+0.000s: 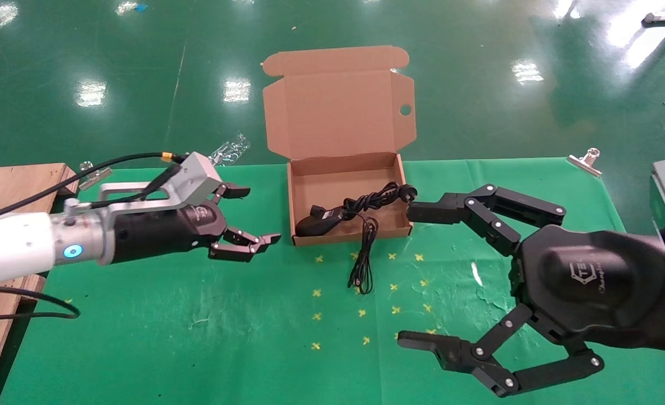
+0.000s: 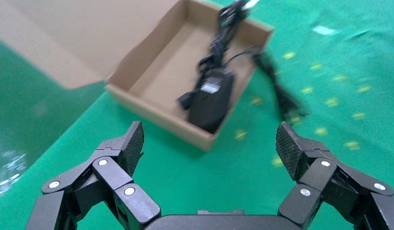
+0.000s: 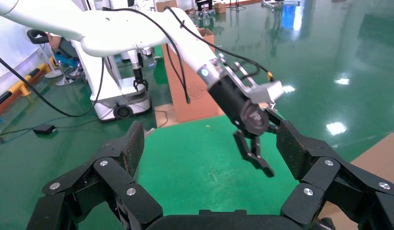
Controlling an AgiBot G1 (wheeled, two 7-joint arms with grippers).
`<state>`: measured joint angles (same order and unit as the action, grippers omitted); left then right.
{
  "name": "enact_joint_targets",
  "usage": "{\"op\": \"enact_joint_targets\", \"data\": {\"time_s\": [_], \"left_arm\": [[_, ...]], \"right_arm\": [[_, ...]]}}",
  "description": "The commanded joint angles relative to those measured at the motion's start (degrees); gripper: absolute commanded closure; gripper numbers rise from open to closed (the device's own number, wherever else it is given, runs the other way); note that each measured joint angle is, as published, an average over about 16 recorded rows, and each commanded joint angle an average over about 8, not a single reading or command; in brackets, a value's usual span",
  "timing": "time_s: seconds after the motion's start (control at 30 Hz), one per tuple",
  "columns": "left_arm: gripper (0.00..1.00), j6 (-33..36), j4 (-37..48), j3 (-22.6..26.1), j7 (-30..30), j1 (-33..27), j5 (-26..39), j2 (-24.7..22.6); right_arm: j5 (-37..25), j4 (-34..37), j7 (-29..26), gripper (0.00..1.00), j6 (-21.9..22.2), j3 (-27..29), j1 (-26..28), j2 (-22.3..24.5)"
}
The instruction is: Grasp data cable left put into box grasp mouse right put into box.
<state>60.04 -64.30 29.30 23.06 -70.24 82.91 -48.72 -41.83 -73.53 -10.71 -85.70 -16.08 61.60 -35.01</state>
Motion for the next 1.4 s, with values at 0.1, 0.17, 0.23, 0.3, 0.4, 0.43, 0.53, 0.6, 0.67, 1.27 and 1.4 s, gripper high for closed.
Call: {"op": "enact_joint_targets", "data": {"time_s": [0.1,0.17,0.23,0.3,0.4,0.43,0.53,0.6,0.67,1.27,1.4], "left_arm": [[0.00,3.9,-1.4,-2.0,-1.9,1.3,-6.3,2.1],[0.00,5.9,-2.1,-3.1,-2.8,2.0,-9.4,3.1],[0.00,7.9,-2.9,-4.1,-3.8,2.7,-12.6,4.2],[0.00,9.9,-3.6,-5.1,-4.7,3.3,-15.8,5.3],[0.00,12.8,-4.6,-6.6,-6.1,4.3,-20.5,6.8],[0.00,13.8,-5.0,-7.1,-6.6,4.7,-22.1,7.4],[0.00,16.8,-6.1,-8.7,-8.0,5.7,-26.8,8.9],[0.00,18.7,-6.8,-9.7,-9.0,6.3,-30.0,10.0],[0.00,20.7,-7.5,-10.7,-9.9,7.0,-33.1,11.1],[0.00,26.8,-9.7,-13.9,-12.6,9.1,-43.1,14.3],[0.00,26.5,-9.6,-13.7,-12.5,9.0,-42.5,14.2]], "right_arm": [[0.0,0.0,0.0,0.00,0.0,0.0,0.0,0.0],[0.0,0.0,0.0,0.00,0.0,0.0,0.0,0.0],[0.0,0.0,0.0,0.00,0.0,0.0,0.0,0.0],[0.0,0.0,0.0,0.00,0.0,0.0,0.0,0.0],[0.0,0.0,0.0,0.00,0.0,-0.1,0.0,0.0],[0.0,0.0,0.0,0.00,0.0,-0.1,0.0,0.0],[0.1,0.0,0.0,0.00,0.0,-0.1,0.0,0.0],[0.1,0.0,0.0,0.00,0.0,-0.1,0.0,0.0],[0.1,0.0,0.0,0.00,0.0,-0.1,0.0,0.0],[0.1,0.0,0.1,0.00,0.0,-0.1,0.0,0.1],[0.1,0.0,0.1,0.00,0.0,-0.1,0.0,0.1]]}}
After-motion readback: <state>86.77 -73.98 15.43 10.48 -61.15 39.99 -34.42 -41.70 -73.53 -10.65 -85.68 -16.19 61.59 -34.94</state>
